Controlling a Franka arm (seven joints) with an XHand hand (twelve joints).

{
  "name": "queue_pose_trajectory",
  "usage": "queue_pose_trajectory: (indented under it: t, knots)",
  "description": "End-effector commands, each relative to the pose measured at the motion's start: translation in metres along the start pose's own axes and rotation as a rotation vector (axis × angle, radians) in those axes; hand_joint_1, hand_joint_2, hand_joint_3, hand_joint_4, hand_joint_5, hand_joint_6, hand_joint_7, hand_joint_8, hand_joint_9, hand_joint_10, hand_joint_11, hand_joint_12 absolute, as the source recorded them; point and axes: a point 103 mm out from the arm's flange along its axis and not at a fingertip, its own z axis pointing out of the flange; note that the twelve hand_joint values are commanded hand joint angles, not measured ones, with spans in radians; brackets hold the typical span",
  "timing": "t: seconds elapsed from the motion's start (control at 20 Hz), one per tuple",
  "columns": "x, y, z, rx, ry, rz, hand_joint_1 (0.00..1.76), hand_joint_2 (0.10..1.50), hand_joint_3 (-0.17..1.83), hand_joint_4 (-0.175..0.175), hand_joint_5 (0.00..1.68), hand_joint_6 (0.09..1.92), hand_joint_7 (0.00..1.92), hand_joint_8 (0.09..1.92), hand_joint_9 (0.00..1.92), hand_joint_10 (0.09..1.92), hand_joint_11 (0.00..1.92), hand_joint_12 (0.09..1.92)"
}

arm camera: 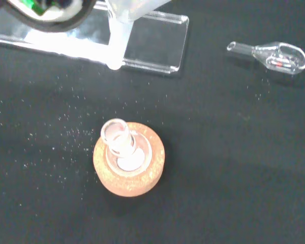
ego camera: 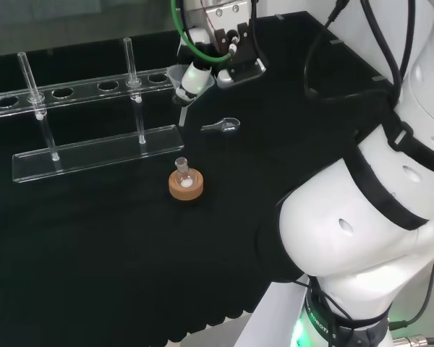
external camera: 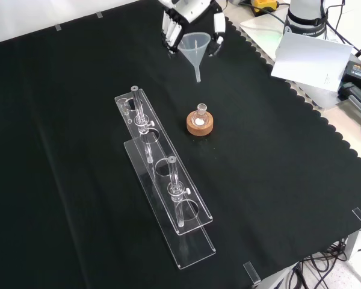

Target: Put the funnel back on the funnel stand.

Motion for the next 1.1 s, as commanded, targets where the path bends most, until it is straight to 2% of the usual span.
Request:
queue_pose_trajectory:
  t: [0.05,0.35,0.75,0.95,1.0,1.1]
  knots:
    - [-0.008,0.002,-0.025,-0.019,-0.020,0.017,0.90,0.78,0.67,-0.077,0.78,0.86,0.82,0.72,1.22,0.31,0.89,1.06]
    - [-0.018,0.014,-0.051,-0.048,-0.014,0.042,0.90,0.78,0.66,-0.075,0.79,0.85,0.82,0.72,1.22,0.31,0.89,1.06]
    - [-0.028,0.046,-0.069,-0.073,-0.003,0.050,0.91,0.78,0.66,-0.075,0.79,0.85,0.82,0.73,1.22,0.31,0.89,1.06]
    - [-0.027,0.066,-0.074,-0.079,-0.012,0.043,0.92,0.78,0.66,-0.076,0.79,0.85,0.81,0.73,1.22,0.30,0.89,1.06]
    - [-0.029,0.072,-0.074,-0.086,-0.008,0.022,0.92,0.78,0.66,-0.076,0.79,0.85,0.81,0.73,1.22,0.30,0.89,1.06]
    - [-0.030,0.082,-0.076,-0.093,0.000,0.018,0.92,0.78,0.66,-0.076,0.79,0.85,0.81,0.73,1.22,0.30,0.89,1.06]
